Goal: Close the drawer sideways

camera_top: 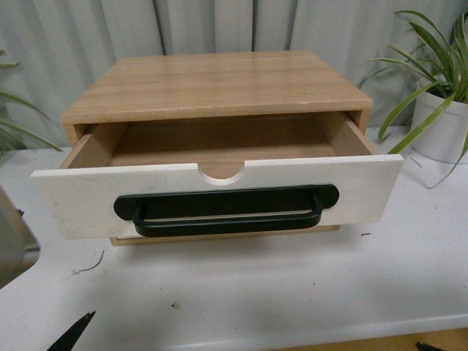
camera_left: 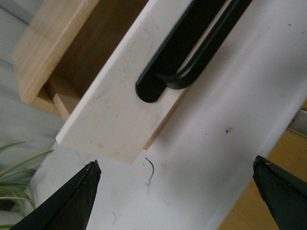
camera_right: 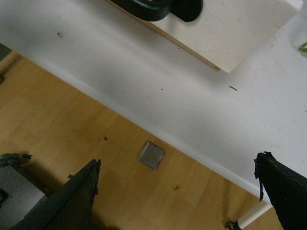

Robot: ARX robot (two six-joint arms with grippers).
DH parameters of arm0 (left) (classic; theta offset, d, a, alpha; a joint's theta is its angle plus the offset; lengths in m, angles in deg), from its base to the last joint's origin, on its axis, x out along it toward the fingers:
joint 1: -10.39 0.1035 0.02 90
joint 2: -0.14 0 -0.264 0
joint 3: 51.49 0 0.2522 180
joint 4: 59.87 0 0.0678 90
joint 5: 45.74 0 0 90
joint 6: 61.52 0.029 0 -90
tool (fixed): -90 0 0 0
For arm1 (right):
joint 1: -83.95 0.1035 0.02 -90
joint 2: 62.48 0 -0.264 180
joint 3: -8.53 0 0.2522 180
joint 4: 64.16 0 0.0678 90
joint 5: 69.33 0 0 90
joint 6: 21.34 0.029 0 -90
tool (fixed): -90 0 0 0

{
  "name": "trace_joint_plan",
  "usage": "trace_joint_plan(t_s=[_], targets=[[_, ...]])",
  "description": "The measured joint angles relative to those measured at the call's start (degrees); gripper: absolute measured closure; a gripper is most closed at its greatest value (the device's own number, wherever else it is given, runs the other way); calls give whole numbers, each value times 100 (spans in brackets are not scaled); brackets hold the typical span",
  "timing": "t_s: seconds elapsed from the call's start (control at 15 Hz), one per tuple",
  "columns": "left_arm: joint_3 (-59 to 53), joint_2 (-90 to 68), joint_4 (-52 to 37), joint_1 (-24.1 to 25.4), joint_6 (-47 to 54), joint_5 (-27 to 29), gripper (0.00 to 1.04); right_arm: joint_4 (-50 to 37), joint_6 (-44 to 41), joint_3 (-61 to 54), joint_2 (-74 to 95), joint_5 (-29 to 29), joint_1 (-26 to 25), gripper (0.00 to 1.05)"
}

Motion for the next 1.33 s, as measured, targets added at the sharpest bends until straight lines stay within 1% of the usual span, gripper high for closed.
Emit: trace_joint_plan(t_s=[0.47, 0.6, 0.73, 0.8, 1.07, 1.33], targets=[[321, -824, -260, 140, 210, -55, 7, -404, -136, 424, 831, 142, 142, 6], [866, -1600, -391, 522, 470, -369, 7, -839, -199, 1257, 2105, 238, 251, 6], [1375, -2472, -431, 704, 723, -586, 7, -1005, -409, 2057, 2981, 216, 140, 6], [1700, -2774, -479, 809, 778, -584, 7, -1019, -483, 2326, 3191, 219, 59, 6], [2393, -3407, -428, 949, 975, -573, 7, -1010, -540, 2922, 3779, 289, -192, 6], [3034, -3932, -247, 935, 1167, -538, 7, -970, -555, 3480, 4247, 326, -369, 6]])
